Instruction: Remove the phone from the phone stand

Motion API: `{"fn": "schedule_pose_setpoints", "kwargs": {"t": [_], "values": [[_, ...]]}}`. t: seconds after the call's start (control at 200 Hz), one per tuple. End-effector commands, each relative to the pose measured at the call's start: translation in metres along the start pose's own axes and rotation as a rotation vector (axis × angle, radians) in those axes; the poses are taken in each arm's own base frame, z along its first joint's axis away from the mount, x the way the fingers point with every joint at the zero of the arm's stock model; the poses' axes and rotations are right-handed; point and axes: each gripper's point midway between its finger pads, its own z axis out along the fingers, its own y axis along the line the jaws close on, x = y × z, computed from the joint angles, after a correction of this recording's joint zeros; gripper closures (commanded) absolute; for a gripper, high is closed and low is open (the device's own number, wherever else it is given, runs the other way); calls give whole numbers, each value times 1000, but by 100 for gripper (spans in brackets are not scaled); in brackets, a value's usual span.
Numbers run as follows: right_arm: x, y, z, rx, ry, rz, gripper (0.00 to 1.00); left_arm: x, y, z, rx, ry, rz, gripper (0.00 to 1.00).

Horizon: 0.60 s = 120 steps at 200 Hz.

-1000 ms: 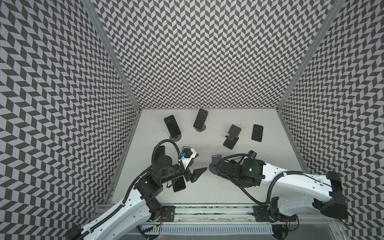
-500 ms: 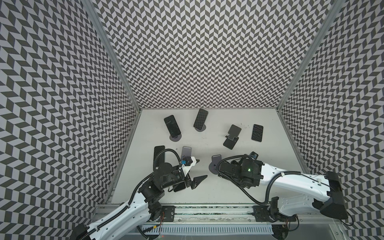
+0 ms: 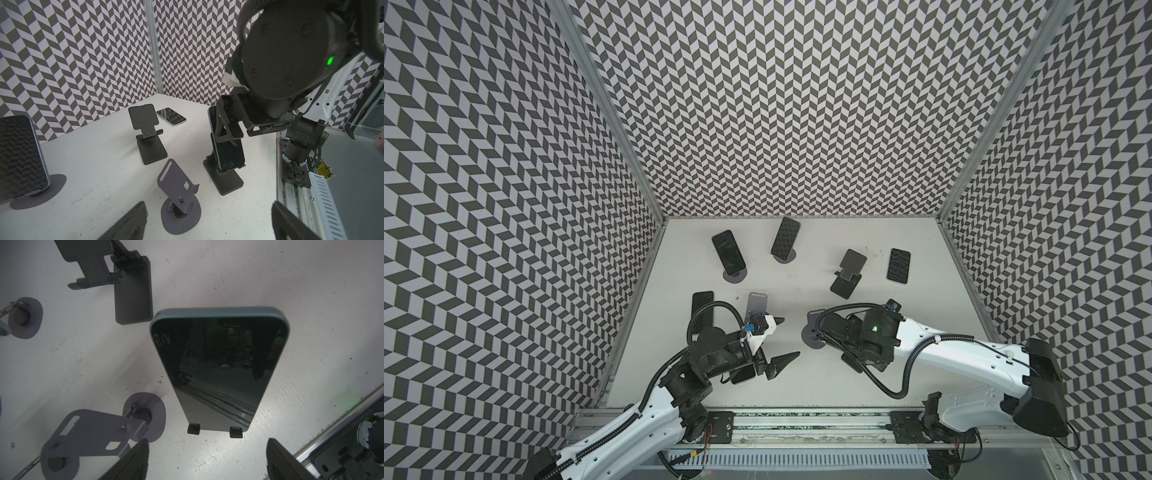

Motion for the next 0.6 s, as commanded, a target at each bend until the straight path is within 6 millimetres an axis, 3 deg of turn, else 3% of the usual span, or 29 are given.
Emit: {"fn": "schedule_pose_setpoints", "kwargs": {"t": [0.0,0.406,0.596], "values": [[-6,1,2,22,-10,20,12,-1,0,-1,-13,-11,28,7],[-19,1,11,57,-31,42,10,2,-13,2,36,2,29,7],[-23,6,13,70,-46,15,9,4,-5,4,-29,21,46,7]]}}
